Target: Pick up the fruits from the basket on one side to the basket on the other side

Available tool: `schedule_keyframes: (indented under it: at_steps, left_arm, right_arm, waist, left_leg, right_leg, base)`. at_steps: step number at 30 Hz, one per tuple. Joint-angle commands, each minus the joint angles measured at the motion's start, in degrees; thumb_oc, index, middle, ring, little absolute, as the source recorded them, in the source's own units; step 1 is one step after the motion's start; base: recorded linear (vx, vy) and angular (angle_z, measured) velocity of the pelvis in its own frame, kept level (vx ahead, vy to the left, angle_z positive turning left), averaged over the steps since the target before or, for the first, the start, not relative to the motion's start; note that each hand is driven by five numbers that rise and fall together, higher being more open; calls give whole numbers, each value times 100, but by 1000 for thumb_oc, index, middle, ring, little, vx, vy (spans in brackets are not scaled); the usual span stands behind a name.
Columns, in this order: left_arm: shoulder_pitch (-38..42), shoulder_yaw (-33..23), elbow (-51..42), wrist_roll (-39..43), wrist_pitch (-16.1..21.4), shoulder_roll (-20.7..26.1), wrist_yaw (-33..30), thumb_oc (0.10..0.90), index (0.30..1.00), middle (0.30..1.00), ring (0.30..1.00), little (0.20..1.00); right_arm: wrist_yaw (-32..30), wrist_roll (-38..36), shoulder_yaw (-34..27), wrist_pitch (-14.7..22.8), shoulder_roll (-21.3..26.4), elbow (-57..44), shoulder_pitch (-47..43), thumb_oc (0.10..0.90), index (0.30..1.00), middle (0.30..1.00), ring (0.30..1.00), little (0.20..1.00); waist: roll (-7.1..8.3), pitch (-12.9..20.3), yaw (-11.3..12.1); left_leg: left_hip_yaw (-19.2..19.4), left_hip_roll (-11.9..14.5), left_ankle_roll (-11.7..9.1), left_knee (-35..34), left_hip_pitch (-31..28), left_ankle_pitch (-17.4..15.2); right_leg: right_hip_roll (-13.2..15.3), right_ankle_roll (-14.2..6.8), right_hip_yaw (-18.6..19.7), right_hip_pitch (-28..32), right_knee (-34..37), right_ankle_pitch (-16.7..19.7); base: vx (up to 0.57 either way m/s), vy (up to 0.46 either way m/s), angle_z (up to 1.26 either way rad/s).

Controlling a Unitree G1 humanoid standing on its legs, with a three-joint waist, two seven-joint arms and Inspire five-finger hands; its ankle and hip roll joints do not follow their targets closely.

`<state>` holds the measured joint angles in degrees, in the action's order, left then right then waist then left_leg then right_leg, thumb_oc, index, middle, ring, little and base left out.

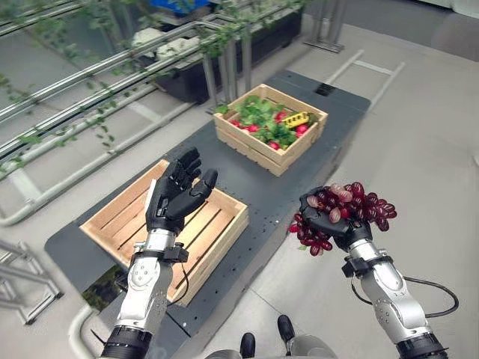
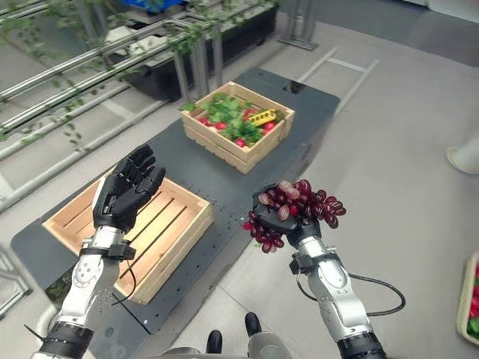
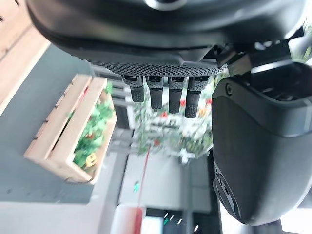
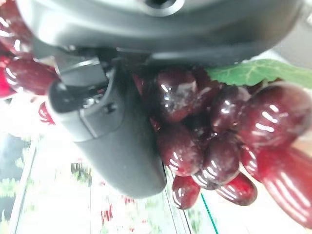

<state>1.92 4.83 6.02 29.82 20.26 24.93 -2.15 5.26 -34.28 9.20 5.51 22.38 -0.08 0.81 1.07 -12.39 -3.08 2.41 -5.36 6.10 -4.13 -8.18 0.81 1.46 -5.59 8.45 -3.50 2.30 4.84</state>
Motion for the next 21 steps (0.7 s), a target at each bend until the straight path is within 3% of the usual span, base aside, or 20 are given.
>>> schedule_keyframes:
  at_steps: [1,2,3,4,6,8,9,11,12,15,21]
  left_arm:
    - [75,-642,-530,-301,488,321,-115,800,900,900,900,900]
    - [61,-657,-530,-297,491,325,-107,800,900,900,900,900]
    - [-30,-745,-519,-331,426,363,-98,800,900,900,900,900]
    - [-24,-746,-499,-349,413,361,-123,800,900,900,900,900]
    - [15,-725,-351,-358,181,339,-295,800,900,900,900,900]
    - [24,-672,-201,-307,-79,270,-289,800,900,900,900,900]
    - [-25,-622,-134,-87,-278,270,-69,800,900,900,900,900]
    - [-44,-529,-155,-97,-391,187,16,800,900,900,900,900]
    - [27,-396,-169,-44,-455,199,8,800,900,900,900,900]
    - [257,-41,-126,44,-534,-21,-56,800,900,900,900,900]
    - [204,28,-34,517,-758,-420,-293,800,900,900,900,900]
  right_arm:
    - [471,-356,-427,850,0,-444,-404,400,300,300,300,300]
    - [471,-352,-419,856,-10,-441,-401,400,300,300,300,300]
    - [302,-263,-352,869,-99,-425,-347,400,300,300,300,300]
    - [272,-248,-333,870,-111,-414,-346,400,300,300,300,300]
    - [123,-189,-194,846,-177,-284,-356,400,300,300,300,300]
    - [115,-157,-76,833,-249,-153,-359,400,300,300,300,300]
    - [256,-135,-8,772,-323,-32,-326,400,300,300,300,300]
    - [211,-193,56,733,-305,116,-358,400,300,300,300,300]
    - [108,-260,49,685,-241,119,-366,400,300,300,300,300]
    - [45,-196,115,747,-323,371,-345,400,300,300,300,300]
    - [94,-207,188,515,-552,435,-96,400,300,300,300,300]
  waist:
    - [-216,215,260]
    - [-224,221,268]
    - [-305,229,281]
    - [-311,247,287]
    - [-283,307,300]
    - [-197,355,338]
    - [-88,448,474]
    - [-87,494,486]
    - [-71,502,393]
    - [-58,541,236]
    - [-52,624,81]
  left_leg:
    - [479,215,-184,313,-26,-712]
    - [494,223,-179,293,-14,-687]
    - [510,290,-135,153,11,-553]
    - [512,297,-128,146,35,-539]
    - [564,315,-129,79,88,-493]
    - [730,327,-192,61,150,-443]
    - [970,320,-322,80,145,-487]
    - [1144,379,-390,-41,120,-404]
    - [1152,416,-440,-12,167,-377]
    - [1272,477,-502,-87,201,-317]
    - [1312,509,-484,-87,191,-287]
  right_leg:
    - [748,-151,-1764,-19,-972,461]
    - [746,-138,-1762,-28,-1082,443]
    - [714,-21,-1770,-18,-1974,66]
    - [698,13,-1769,-10,-2067,2]
    - [593,127,-1900,196,-2399,-501]
    - [521,125,-2118,543,-2056,-780]
    - [638,64,-2647,1157,-1016,-880]
    - [600,15,-2601,1329,-576,-803]
    - [409,38,-2294,1281,-269,-811]
    - [291,103,-2288,1370,222,-659]
    - [155,252,-2237,1266,270,-591]
  base:
    - [-198,58,-166]
    - [-199,39,-186]
    - [-121,6,-133]
    - [-141,-18,-91]
    - [-80,-82,-55]
    - [-25,-156,-57]
    - [22,-171,-44]
    - [-24,-170,-96]
    - [-69,-169,-111]
    - [-65,-139,-28]
    - [-49,-104,-25]
